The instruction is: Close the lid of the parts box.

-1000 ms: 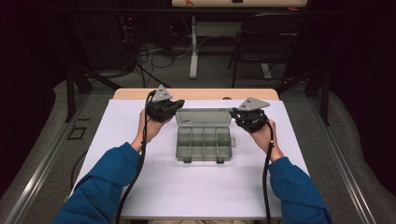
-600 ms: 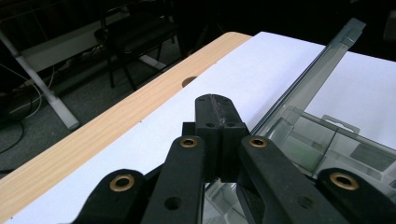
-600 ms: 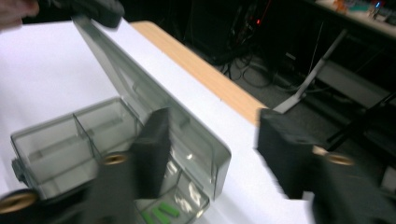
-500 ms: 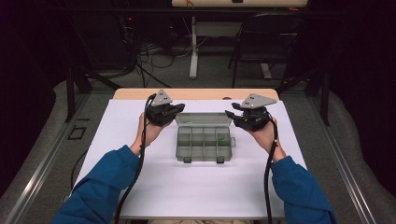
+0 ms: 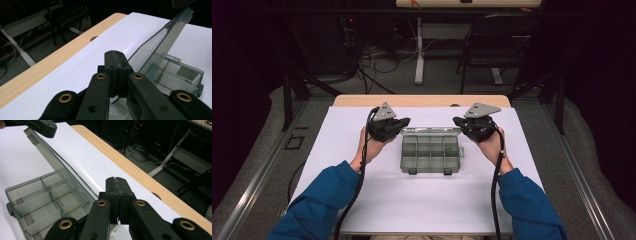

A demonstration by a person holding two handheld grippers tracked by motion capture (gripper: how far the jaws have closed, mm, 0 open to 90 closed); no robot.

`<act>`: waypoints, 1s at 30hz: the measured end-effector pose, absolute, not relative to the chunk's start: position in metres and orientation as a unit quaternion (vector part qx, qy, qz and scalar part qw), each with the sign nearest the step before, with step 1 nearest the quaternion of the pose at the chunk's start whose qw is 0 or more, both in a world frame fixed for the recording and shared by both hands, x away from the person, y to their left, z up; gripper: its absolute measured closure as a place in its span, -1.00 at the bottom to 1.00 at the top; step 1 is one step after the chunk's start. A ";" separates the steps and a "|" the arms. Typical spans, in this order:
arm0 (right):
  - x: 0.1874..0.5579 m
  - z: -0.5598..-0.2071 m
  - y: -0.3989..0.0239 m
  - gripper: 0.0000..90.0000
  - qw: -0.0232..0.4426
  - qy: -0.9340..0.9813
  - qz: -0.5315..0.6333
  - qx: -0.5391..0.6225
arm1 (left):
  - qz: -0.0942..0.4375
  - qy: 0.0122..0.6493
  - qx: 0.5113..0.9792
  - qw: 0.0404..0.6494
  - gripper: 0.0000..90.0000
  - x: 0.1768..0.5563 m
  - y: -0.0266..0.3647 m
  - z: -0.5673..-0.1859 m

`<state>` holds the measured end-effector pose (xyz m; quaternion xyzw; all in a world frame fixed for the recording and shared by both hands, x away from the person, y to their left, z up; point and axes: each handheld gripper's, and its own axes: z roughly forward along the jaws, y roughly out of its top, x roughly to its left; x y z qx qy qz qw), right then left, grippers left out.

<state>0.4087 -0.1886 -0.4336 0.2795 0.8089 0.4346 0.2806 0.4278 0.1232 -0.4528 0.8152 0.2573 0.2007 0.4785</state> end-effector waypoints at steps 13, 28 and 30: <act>0.400 -0.446 -0.189 0.99 0.270 0.809 0.435 0.289 | 0.200 0.257 0.819 0.473 1.00 0.417 0.127 -0.462; 0.386 -0.461 -0.187 1.00 0.267 0.810 0.432 0.291 | 0.195 0.252 0.827 0.464 1.00 0.402 0.131 -0.478; 0.385 -0.464 -0.185 1.00 0.264 0.812 0.431 0.290 | 0.195 0.251 0.827 0.463 1.00 0.400 0.132 -0.480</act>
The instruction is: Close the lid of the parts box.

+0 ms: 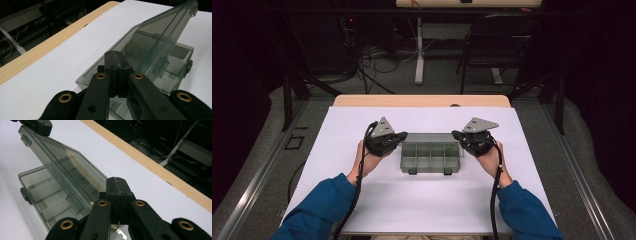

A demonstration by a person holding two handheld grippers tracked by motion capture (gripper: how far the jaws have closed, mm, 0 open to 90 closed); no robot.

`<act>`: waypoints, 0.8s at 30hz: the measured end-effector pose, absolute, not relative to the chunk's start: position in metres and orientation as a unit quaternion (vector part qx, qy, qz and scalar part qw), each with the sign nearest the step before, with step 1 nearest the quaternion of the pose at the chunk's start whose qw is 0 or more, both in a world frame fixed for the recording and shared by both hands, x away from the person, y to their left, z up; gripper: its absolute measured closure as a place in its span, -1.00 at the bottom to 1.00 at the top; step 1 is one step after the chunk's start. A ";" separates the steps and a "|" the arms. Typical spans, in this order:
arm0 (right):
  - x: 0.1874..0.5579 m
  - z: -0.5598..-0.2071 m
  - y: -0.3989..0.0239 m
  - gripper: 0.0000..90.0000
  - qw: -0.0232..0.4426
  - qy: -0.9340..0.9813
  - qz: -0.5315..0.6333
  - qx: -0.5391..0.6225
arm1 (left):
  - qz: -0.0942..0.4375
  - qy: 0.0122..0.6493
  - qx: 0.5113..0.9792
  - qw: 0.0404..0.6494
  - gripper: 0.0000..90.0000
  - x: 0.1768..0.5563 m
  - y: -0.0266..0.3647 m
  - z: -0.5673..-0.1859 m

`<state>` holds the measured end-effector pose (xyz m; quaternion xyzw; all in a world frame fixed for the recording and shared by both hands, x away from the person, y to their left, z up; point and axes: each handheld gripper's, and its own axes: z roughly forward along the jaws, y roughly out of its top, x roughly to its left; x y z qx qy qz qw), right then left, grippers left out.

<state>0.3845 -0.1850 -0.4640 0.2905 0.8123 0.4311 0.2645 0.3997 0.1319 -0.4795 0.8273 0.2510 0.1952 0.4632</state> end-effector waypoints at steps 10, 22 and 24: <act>0.378 -0.472 -0.184 0.99 0.253 0.819 0.427 0.288 | 0.194 0.249 0.830 0.461 1.00 0.392 0.132 -0.487; 0.375 -0.481 -0.184 0.98 0.241 0.829 0.417 0.285 | 0.190 0.248 0.832 0.459 1.00 0.387 0.132 -0.495; 0.374 -0.483 -0.184 0.98 0.240 0.830 0.415 0.285 | 0.189 0.249 0.832 0.458 1.00 0.386 0.133 -0.497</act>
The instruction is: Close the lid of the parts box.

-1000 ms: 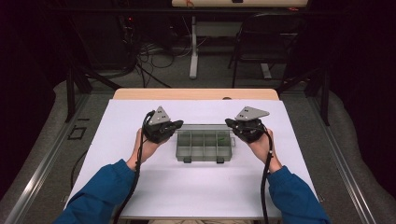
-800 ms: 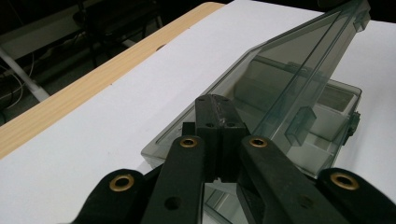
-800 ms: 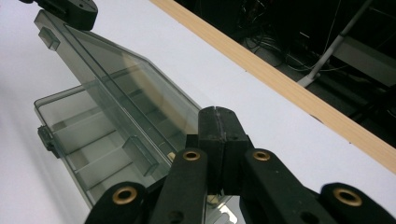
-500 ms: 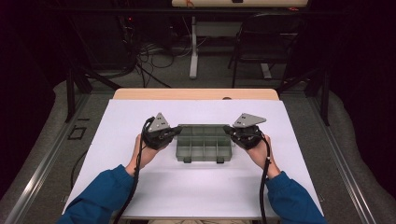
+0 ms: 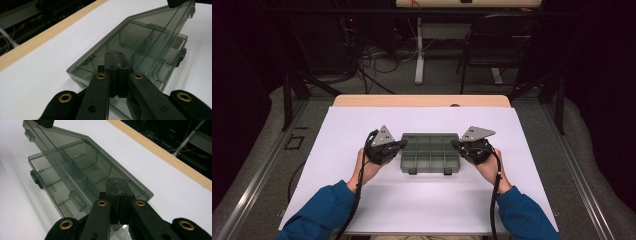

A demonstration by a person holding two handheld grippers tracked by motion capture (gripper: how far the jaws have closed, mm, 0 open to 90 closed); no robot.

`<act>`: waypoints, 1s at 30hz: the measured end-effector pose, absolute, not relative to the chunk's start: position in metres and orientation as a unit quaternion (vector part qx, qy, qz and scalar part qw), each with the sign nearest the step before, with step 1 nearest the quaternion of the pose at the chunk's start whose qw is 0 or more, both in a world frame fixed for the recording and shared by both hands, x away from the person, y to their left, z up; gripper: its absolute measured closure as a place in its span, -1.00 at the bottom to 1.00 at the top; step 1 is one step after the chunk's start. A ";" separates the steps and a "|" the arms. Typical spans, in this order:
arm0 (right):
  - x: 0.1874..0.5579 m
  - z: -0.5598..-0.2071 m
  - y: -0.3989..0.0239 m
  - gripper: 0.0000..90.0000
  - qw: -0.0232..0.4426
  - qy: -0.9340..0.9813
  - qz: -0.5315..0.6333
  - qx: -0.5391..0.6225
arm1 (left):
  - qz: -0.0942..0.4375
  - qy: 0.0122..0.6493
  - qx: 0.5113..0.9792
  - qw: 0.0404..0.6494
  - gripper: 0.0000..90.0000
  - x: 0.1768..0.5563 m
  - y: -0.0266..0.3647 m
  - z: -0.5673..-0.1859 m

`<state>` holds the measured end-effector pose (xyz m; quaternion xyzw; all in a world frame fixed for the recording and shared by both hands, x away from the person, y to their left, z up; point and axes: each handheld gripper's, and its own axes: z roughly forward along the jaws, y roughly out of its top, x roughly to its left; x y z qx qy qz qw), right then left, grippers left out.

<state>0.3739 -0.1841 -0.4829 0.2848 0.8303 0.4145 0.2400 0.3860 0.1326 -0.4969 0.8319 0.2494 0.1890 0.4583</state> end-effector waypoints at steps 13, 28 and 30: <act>0.370 -0.489 -0.184 0.99 0.234 0.836 0.407 0.283 | 0.184 0.248 0.836 0.454 1.00 0.383 0.130 -0.504; 0.366 -0.491 -0.186 1.00 0.235 0.839 0.402 0.281 | 0.182 0.248 0.838 0.451 1.00 0.378 0.131 -0.509; 0.365 -0.492 -0.187 1.00 0.234 0.840 0.400 0.281 | 0.179 0.250 0.837 0.452 1.00 0.377 0.131 -0.511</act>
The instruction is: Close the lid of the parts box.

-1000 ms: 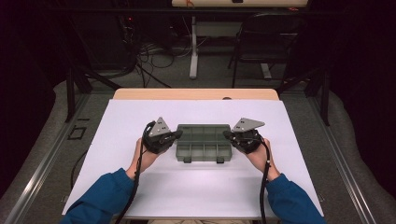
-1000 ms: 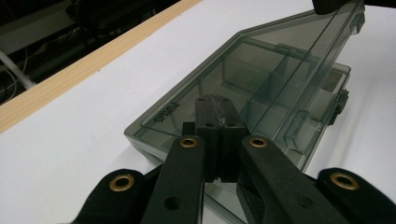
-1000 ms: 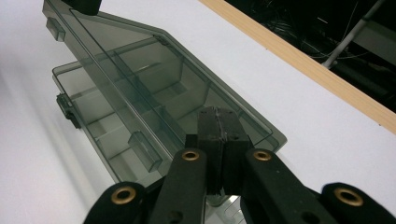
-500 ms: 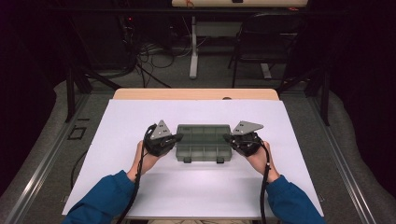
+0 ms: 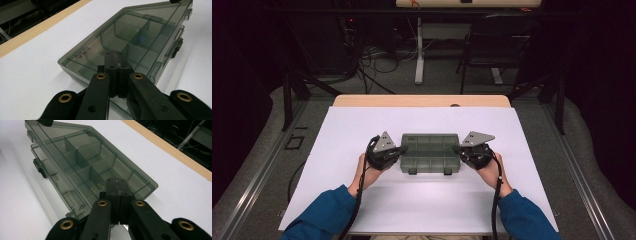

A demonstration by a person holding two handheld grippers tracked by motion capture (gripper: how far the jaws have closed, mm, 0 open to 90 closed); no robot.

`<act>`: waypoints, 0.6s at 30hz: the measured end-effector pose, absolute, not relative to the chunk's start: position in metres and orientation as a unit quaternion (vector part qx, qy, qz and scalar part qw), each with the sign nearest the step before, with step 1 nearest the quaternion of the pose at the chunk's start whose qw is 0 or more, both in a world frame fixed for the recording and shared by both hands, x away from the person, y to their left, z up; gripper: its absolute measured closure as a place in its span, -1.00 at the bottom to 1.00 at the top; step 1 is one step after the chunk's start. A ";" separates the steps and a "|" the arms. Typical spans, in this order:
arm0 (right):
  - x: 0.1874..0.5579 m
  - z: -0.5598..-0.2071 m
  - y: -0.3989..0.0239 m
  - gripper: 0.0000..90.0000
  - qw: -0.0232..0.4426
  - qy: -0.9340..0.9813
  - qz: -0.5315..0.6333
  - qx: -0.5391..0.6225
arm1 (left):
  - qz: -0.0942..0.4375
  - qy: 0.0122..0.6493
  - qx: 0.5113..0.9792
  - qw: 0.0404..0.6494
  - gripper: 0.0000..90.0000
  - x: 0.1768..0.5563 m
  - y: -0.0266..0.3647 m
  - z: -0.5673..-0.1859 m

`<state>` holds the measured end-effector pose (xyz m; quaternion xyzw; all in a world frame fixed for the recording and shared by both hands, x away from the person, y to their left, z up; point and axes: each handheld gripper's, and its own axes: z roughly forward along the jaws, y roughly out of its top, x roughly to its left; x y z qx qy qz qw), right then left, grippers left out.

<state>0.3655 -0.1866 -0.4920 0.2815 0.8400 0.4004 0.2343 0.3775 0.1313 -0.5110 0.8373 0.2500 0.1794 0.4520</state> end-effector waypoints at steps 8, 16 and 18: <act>0.365 -0.495 -0.185 1.00 0.233 0.843 0.395 0.281 | 0.178 0.254 0.833 0.458 1.00 0.374 0.132 -0.518; 0.364 -0.497 -0.186 1.00 0.230 0.846 0.391 0.281 | 0.183 0.255 0.832 0.458 1.00 0.371 0.131 -0.523; 0.364 -0.498 -0.186 1.00 0.230 0.846 0.390 0.282 | 0.180 0.255 0.832 0.459 1.00 0.371 0.132 -0.525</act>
